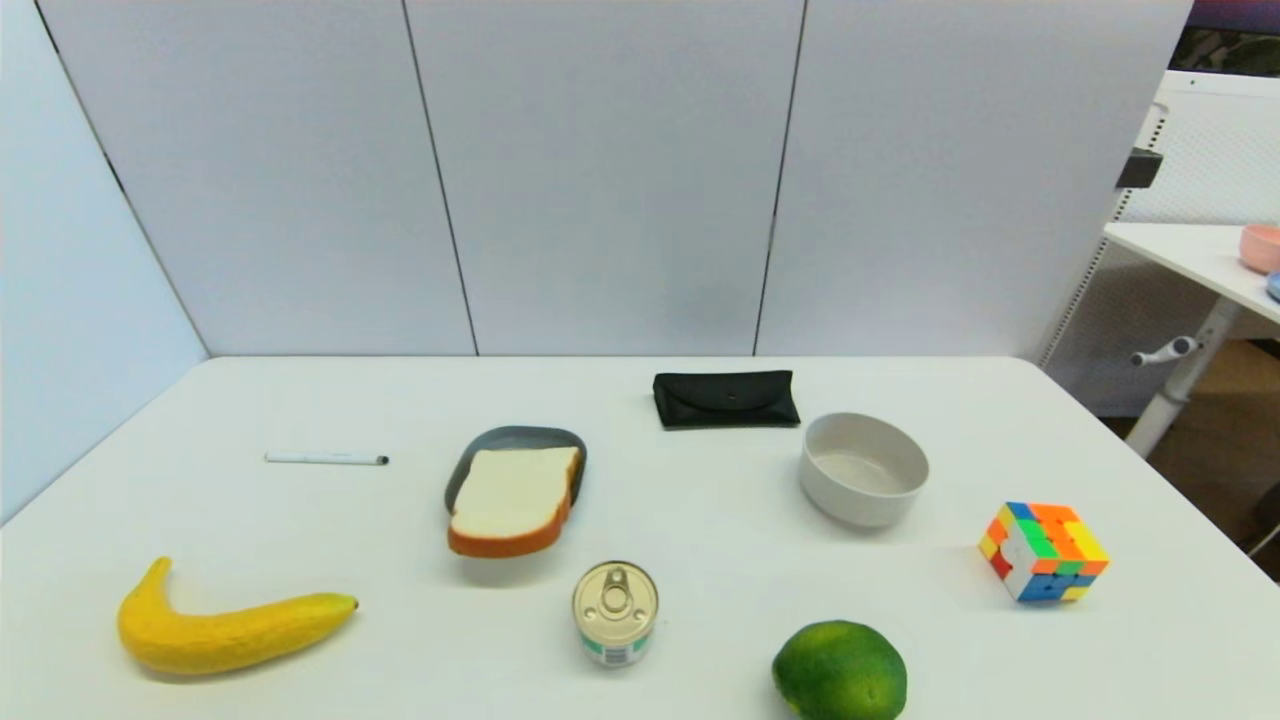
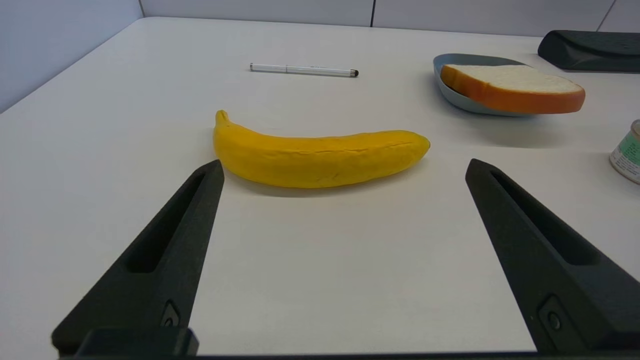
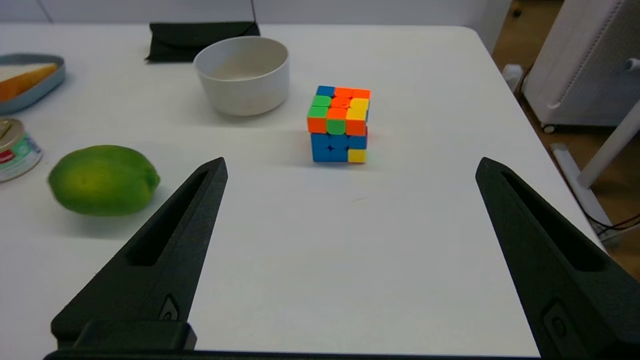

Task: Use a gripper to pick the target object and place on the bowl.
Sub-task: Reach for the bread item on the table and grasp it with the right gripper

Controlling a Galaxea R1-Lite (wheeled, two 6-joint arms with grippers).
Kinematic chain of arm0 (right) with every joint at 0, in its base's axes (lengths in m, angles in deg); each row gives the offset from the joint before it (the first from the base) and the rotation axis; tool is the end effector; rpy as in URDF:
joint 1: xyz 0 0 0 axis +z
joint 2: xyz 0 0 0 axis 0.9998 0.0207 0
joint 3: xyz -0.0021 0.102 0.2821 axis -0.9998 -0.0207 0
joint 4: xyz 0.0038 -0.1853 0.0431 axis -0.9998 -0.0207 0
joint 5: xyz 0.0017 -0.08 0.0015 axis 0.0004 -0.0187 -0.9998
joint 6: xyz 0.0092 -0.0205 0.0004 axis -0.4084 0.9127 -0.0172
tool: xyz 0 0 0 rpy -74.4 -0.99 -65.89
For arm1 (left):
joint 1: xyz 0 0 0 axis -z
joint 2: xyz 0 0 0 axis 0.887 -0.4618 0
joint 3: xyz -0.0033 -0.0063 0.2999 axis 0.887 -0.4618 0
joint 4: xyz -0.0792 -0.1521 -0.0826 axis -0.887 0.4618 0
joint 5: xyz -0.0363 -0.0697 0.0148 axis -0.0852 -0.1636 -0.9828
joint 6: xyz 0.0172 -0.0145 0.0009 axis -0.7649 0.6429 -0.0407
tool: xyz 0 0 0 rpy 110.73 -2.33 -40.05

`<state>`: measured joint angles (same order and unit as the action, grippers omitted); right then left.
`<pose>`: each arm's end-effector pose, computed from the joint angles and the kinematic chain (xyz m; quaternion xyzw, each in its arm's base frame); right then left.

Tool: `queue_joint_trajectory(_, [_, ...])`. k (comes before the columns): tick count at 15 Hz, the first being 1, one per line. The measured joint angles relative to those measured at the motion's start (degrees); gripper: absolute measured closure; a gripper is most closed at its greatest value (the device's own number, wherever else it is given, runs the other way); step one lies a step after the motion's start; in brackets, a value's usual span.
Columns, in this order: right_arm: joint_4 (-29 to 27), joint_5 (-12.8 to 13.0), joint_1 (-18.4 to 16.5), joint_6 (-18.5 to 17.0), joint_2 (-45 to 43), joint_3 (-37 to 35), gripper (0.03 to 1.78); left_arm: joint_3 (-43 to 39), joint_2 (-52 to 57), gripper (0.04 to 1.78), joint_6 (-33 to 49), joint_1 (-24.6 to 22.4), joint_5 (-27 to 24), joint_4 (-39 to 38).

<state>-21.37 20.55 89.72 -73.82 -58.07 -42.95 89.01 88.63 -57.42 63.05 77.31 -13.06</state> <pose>-0.0236 0.0006 0.1433 -0.0008 0.0451 0.0286 0.9986 -0.0228 0.0003 0.0756 -0.0129 -0.0006 -0.0043 0.9999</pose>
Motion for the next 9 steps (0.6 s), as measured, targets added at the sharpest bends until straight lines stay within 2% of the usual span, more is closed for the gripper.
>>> queue_joint_trajectory(3, [-6.1,-1.2,1.4,3.9,11.0,9.0,0.10,0.0,0.0,0.11,0.0,0.0,0.0,0.0])
queue_joint_trajectory(9, [-6.8,-6.0,1.3,19.1,38.6,21.2,0.10,0.0,0.0,0.11,0.0,0.0,0.0,0.0])
